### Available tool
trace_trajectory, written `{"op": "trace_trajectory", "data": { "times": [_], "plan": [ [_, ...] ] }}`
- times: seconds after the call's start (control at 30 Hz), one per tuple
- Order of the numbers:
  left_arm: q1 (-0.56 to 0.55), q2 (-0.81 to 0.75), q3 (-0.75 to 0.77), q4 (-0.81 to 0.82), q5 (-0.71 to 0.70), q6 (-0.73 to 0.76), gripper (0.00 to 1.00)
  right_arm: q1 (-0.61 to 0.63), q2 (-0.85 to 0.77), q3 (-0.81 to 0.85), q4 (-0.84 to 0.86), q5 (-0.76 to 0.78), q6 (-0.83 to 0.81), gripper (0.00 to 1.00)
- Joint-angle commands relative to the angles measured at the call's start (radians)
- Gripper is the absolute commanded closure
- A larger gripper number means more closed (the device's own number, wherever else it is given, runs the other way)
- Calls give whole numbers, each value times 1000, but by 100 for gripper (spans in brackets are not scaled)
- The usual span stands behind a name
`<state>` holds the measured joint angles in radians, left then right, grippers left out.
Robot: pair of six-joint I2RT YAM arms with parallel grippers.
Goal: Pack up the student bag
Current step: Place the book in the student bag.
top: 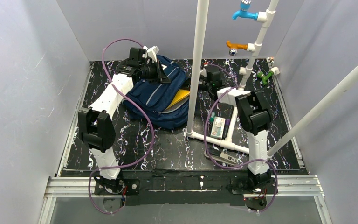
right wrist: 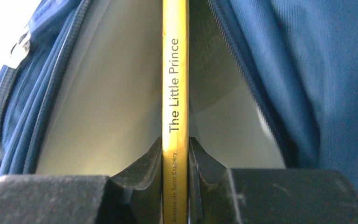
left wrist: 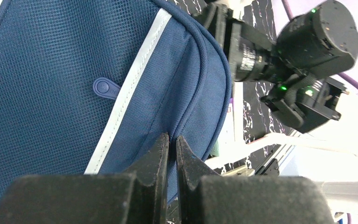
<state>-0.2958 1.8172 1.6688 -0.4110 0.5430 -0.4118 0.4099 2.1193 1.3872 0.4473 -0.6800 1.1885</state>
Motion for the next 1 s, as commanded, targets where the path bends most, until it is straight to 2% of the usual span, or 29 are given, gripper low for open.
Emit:
{"op": "trace_trajectory", "data": {
  "times": [0.0,0.1,0.2,0.37,0.6,0.73,0.97],
  "plan": [
    [-6,-118,-12,40,108,-43,100,35,48,130,204,42,13,99],
    [-6,-128,-29,41,104,-41,100,49,84,178,114,66,-84,97],
    [-6,-135,-45,44,96,-43,100,59,114,220,37,92,-180,80],
    [-6,-152,-82,62,52,-67,100,60,158,275,-61,74,-255,59],
    [8,-159,-118,107,9,-127,100,45,76,412,-642,171,-645,25],
    [28,-150,-130,130,-2,-149,100,-4,-31,320,-711,192,-703,18],
    [43,-138,-150,164,29,-187,100,-79,-235,160,-812,262,-793,17]
  ]
}}
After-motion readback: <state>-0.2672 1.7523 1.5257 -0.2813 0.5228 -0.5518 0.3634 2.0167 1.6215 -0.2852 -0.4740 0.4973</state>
